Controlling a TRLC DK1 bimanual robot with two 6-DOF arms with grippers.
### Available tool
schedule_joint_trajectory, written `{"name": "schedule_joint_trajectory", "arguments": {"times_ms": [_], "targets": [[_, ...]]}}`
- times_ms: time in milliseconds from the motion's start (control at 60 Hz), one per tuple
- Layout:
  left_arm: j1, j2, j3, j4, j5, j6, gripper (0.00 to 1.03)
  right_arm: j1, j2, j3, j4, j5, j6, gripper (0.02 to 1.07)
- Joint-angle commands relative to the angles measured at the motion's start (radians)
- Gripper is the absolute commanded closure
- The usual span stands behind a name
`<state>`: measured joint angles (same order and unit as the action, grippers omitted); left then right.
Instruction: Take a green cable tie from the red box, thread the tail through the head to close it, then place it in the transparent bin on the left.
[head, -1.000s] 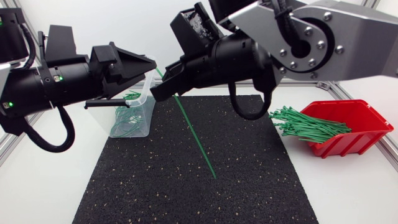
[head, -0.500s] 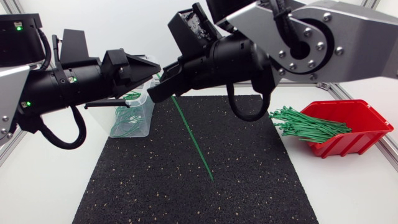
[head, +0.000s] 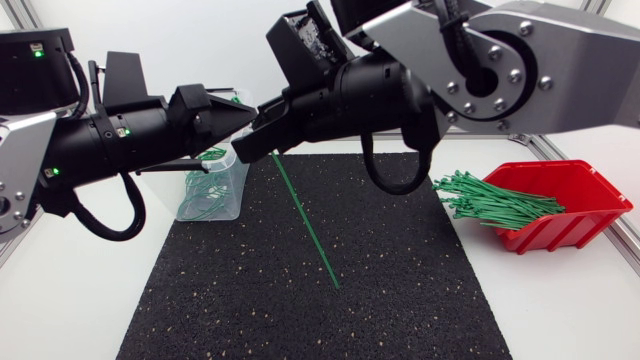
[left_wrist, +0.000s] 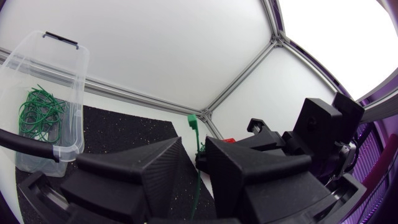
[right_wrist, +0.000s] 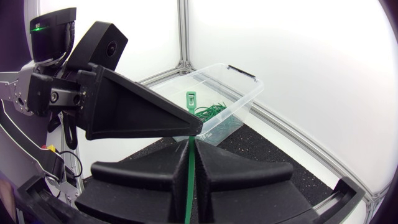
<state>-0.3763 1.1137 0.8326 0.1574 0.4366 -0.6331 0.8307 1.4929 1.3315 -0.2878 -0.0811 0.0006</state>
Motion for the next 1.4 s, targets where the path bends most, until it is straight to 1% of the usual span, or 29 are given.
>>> {"name": "schedule_joint_trajectory", "arguments": {"times_ms": [0, 283, 350, 517, 533, 567, 633, 700, 883, 967, 983, 1283, 1383], "targets": [[-0.006, 0.014, -0.021, 0.019, -0.006, -0.030, 0.78, 0.010, 0.013, -0.012, 0.007, -0.002, 0.022, 1.00], [-0.012, 0.012, -0.026, 0.025, -0.016, -0.030, 0.79, 0.011, 0.017, -0.017, 0.018, -0.002, 0.030, 1.00], [-0.012, 0.012, -0.029, 0.030, -0.019, -0.030, 0.84, 0.011, 0.017, -0.017, 0.018, 0.000, 0.030, 1.00], [-0.013, 0.012, -0.032, 0.036, -0.019, -0.031, 0.84, 0.011, 0.017, -0.018, 0.019, -0.002, 0.030, 1.00], [-0.015, 0.012, -0.032, 0.039, -0.019, -0.033, 0.87, 0.011, 0.017, -0.020, 0.019, 0.000, 0.030, 1.00], [-0.018, 0.012, -0.033, 0.044, -0.019, -0.033, 0.88, 0.011, 0.018, -0.020, 0.021, 0.000, 0.032, 1.00], [-0.021, 0.012, -0.035, 0.045, -0.019, -0.033, 0.88, 0.011, 0.018, -0.020, 0.022, 0.000, 0.032, 1.00], [-0.018, 0.009, -0.036, 0.048, -0.022, -0.033, 0.92, 0.011, 0.018, -0.020, 0.022, 0.000, 0.035, 1.00], [-0.015, 0.003, -0.040, 0.051, -0.027, -0.033, 0.94, 0.011, 0.020, -0.022, 0.022, 0.003, 0.035, 1.00], [-0.013, 0.001, -0.041, 0.057, -0.029, -0.033, 0.97, 0.011, 0.020, -0.023, 0.024, 0.003, 0.036, 1.00], [-0.013, 0.001, -0.043, 0.060, -0.029, -0.033, 0.99, 0.011, 0.020, -0.023, 0.022, 0.003, 0.036, 1.00], [-0.003, -0.005, -0.044, 0.068, -0.029, -0.016, 1.00, 0.018, 0.027, -0.022, 0.019, 0.004, 0.033, 0.99], [-0.004, -0.009, -0.046, 0.068, -0.029, -0.005, 1.00, 0.019, 0.024, -0.022, 0.016, 0.007, 0.032, 0.95]]}}
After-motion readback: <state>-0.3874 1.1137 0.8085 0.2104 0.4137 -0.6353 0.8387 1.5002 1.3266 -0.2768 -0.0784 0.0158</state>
